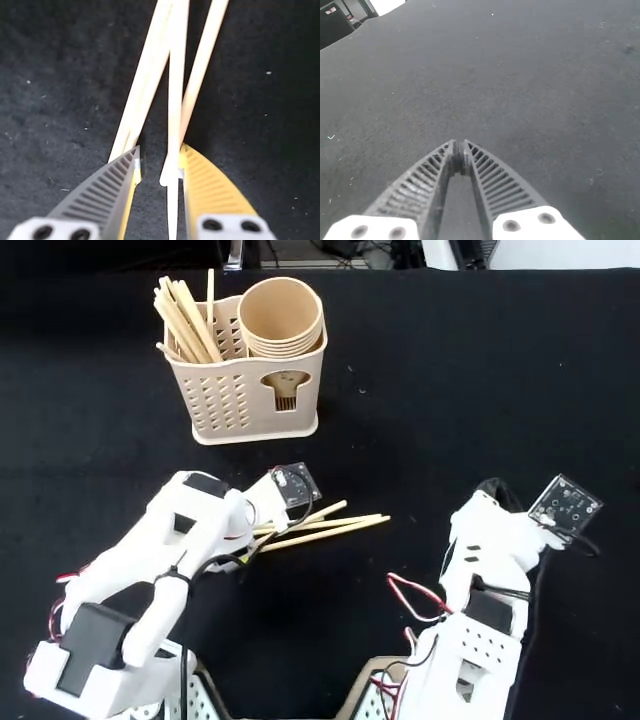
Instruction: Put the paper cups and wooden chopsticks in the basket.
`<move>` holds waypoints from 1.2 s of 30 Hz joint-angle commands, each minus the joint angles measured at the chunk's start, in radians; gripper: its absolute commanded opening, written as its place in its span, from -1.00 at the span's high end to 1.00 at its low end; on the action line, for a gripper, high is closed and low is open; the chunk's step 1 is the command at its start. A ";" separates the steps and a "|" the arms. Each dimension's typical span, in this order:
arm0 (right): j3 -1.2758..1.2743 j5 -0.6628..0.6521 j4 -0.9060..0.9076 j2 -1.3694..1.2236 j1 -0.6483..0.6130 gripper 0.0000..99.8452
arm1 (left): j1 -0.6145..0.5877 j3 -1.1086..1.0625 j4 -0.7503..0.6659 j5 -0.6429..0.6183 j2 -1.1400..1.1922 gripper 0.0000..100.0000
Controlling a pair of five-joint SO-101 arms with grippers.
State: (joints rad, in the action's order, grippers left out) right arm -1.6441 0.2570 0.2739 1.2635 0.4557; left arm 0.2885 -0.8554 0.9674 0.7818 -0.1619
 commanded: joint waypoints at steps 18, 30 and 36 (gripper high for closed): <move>0.068 0.002 -0.017 0.013 -0.014 0.93 | 0.188 -0.005 -0.018 -0.115 -0.008 0.92; 0.068 0.002 -0.017 0.013 -0.015 0.93 | 0.272 0.028 0.130 -0.169 -0.086 0.94; 0.068 0.002 -0.017 0.013 -0.014 0.93 | 0.263 0.021 0.239 -0.167 -0.324 0.94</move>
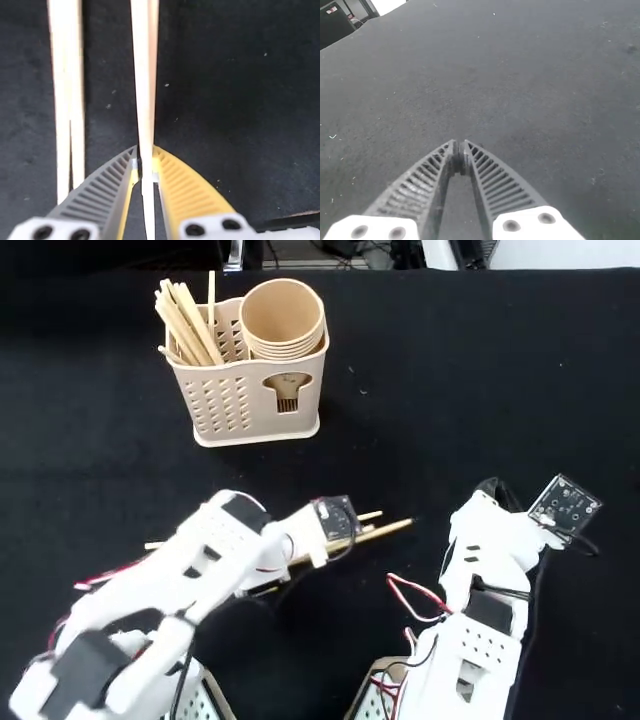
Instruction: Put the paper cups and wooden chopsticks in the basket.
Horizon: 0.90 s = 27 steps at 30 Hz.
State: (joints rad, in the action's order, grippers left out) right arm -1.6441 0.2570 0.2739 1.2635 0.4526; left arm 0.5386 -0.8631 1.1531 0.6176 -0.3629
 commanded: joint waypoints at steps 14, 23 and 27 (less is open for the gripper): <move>0.059 0.006 -0.023 0.013 -0.009 0.93 | -0.351 0.059 0.014 -0.005 -0.614 0.94; 0.053 0.002 -0.023 0.013 -0.014 0.93 | -0.430 0.044 -0.354 -0.282 -0.954 0.94; 0.051 0.002 -0.023 0.013 -0.015 0.93 | -0.507 0.038 -0.605 -0.489 -0.944 0.94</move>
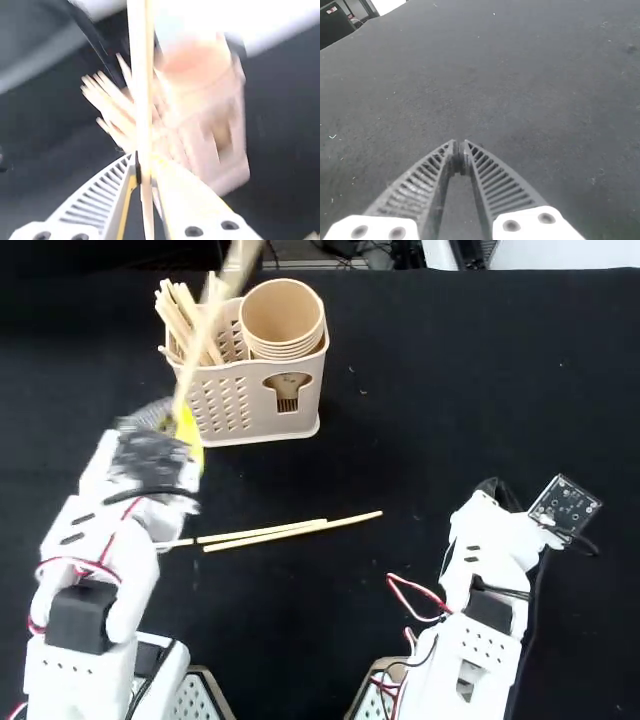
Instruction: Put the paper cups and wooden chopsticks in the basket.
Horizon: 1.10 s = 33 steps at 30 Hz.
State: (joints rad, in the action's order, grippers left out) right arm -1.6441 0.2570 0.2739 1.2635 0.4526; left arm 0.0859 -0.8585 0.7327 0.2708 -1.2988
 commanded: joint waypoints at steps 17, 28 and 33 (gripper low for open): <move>0.054 0.002 -0.023 0.012 -0.015 0.93 | -0.030 0.168 -0.824 -0.459 0.532 0.94; 0.061 0.002 -0.023 0.012 -0.015 0.93 | -0.019 0.329 -0.830 -0.454 0.882 0.94; 0.061 0.002 -0.023 0.012 -0.015 0.93 | -0.019 0.323 -0.830 -0.454 0.968 0.94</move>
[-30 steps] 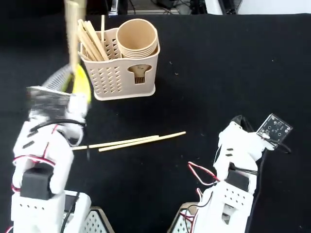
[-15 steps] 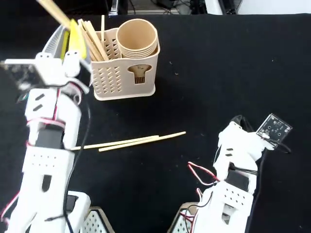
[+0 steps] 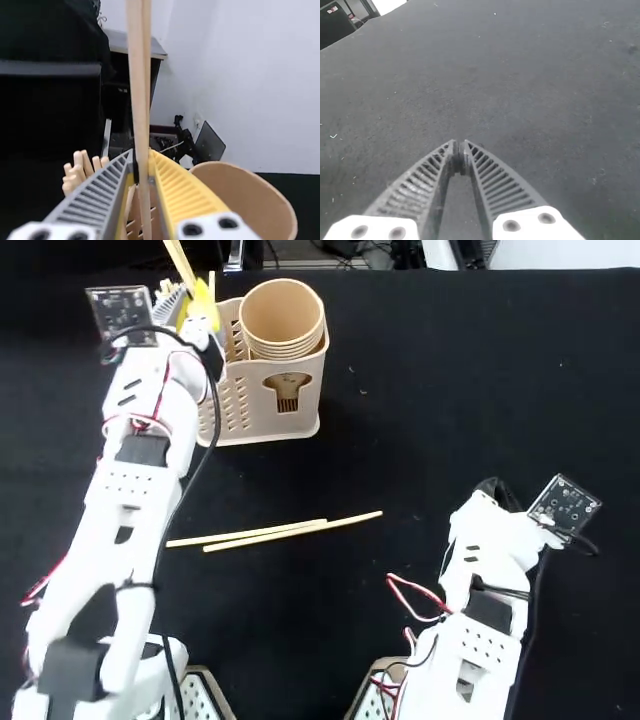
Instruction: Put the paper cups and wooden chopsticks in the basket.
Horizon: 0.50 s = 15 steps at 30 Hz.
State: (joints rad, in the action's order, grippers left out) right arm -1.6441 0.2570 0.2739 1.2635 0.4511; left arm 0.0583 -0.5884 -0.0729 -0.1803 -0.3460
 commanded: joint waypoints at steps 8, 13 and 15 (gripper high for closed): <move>0.061 0.002 -0.023 0.012 -0.015 0.93 | 0.007 0.013 -0.017 -0.003 0.035 0.87; 0.061 0.002 -0.023 0.012 -0.015 0.93 | 0.007 -0.030 -0.015 -0.003 0.035 0.80; 0.061 0.002 -0.023 0.012 -0.015 0.93 | 0.007 -0.031 -0.015 -0.008 0.034 0.80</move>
State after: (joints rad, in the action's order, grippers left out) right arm -1.6441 0.2570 0.2739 1.2635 0.4511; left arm 0.0583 -0.6114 -0.0836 -0.1772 -0.3138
